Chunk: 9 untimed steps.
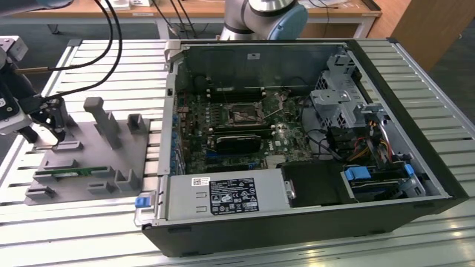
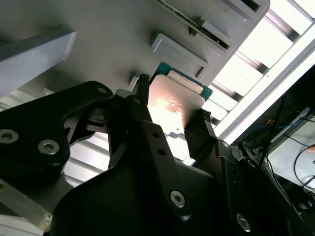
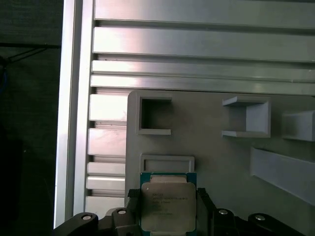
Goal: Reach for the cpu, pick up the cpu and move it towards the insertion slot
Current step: 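Pick up the cpu and move it towards the insertion slot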
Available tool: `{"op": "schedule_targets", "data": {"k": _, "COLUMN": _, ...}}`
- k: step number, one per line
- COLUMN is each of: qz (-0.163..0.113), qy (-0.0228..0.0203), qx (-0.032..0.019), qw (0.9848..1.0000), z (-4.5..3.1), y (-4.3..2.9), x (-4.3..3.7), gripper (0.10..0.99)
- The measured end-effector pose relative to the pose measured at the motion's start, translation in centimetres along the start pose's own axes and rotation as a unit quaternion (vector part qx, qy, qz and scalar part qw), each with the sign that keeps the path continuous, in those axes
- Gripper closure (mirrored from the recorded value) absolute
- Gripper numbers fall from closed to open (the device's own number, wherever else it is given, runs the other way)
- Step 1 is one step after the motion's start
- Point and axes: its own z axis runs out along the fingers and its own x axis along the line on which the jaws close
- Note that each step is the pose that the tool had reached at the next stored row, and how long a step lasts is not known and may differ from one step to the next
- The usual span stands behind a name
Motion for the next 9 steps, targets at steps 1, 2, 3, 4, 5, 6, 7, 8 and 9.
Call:
{"op": "schedule_targets", "data": {"k": 1, "qz": 0.0, "qy": 0.0001, "qx": 0.0005, "qw": 1.0, "z": -0.08, "y": 0.02, "x": 0.01, "gripper": 0.545}}
{"op": "schedule_targets", "data": {"k": 2, "qz": 0.0, "qy": 0.0002, "qx": 0.001, "qw": 1.0, "z": -0.17, "y": 0.03, "x": 0.0, "gripper": 0.545}}
{"op": "schedule_targets", "data": {"k": 3, "qz": 0.0, "qy": 0.0001, "qx": 0.0014, "qw": 1.0, "z": -0.23, "y": 0.05, "x": 0.0, "gripper": 0.545}}
{"op": "schedule_targets", "data": {"k": 4, "qz": 0.0, "qy": 0.0001, "qx": 0.0019, "qw": 1.0, "z": -0.31, "y": 0.07, "x": 0.0, "gripper": 0.545}}
{"op": "schedule_targets", "data": {"k": 5, "qz": 0.0, "qy": 0.0002, "qx": 0.0022, "qw": 1.0, "z": -0.41, "y": 0.08, "x": 0.0, "gripper": 0.545}}
{"op": "schedule_targets", "data": {"k": 6, "qz": 0.0, "qy": 0.0002, "qx": 0.0026, "qw": 1.0, "z": -0.52, "y": 0.1, "x": 0.0, "gripper": 0.545}}
{"op": "schedule_targets", "data": {"k": 7, "qz": 0.0, "qy": 0.0002, "qx": 0.0029, "qw": 1.0, "z": -0.63, "y": 0.12, "x": 0.0, "gripper": 0.545}}
{"op": "schedule_targets", "data": {"k": 8, "qz": 0.0, "qy": 0.0001, "qx": 0.0032, "qw": 1.0, "z": -0.7, "y": 0.13, "x": 0.0, "gripper": 0.545}}
{"op": "schedule_targets", "data": {"k": 9, "qz": 0.0, "qy": 0.0001, "qx": 0.0036, "qw": 1.0, "z": -0.79, "y": 0.15, "x": 0.0, "gripper": 0.545}}
